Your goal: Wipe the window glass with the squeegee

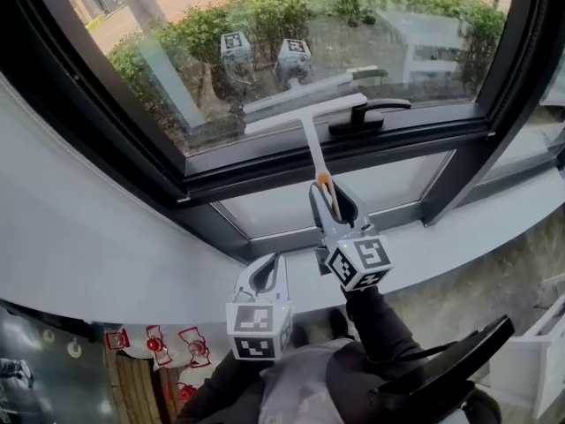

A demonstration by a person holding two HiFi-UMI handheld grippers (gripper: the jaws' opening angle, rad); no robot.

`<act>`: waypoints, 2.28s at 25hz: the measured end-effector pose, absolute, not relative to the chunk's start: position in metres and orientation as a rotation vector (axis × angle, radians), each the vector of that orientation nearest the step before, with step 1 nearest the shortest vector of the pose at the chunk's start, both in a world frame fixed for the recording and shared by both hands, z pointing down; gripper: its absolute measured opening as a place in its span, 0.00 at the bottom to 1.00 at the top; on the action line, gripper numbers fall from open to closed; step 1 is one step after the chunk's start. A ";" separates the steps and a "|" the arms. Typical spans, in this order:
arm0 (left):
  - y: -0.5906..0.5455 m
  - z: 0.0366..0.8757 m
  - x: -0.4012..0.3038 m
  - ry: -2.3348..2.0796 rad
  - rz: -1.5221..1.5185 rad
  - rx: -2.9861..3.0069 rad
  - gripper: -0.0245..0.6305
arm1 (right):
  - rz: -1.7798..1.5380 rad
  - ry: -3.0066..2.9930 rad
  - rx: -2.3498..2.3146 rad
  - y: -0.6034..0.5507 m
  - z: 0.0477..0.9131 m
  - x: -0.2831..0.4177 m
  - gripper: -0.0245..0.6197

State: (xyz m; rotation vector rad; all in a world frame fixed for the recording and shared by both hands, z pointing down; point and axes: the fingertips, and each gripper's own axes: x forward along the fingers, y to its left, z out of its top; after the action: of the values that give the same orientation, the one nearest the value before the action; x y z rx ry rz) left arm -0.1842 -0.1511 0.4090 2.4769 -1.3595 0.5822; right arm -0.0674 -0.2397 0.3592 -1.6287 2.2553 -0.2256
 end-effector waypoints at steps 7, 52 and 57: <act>-0.155 0.406 -0.194 -1.372 0.529 2.467 0.04 | -0.223 2.270 -1.622 -0.234 0.359 -0.073 0.21; -0.169 0.375 -0.327 -1.694 0.293 2.328 0.04 | 0.172 2.185 -1.103 -0.300 0.056 -0.229 0.20; -0.157 0.372 -0.323 -1.691 0.307 2.320 0.04 | 0.156 2.201 -1.101 -0.298 0.062 -0.225 0.20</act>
State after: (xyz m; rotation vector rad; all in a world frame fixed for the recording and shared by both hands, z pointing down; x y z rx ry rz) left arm -0.3226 -0.1568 0.3717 2.3205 -1.6908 0.3068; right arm -0.2252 -0.2981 0.0615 -1.1007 2.2008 0.1557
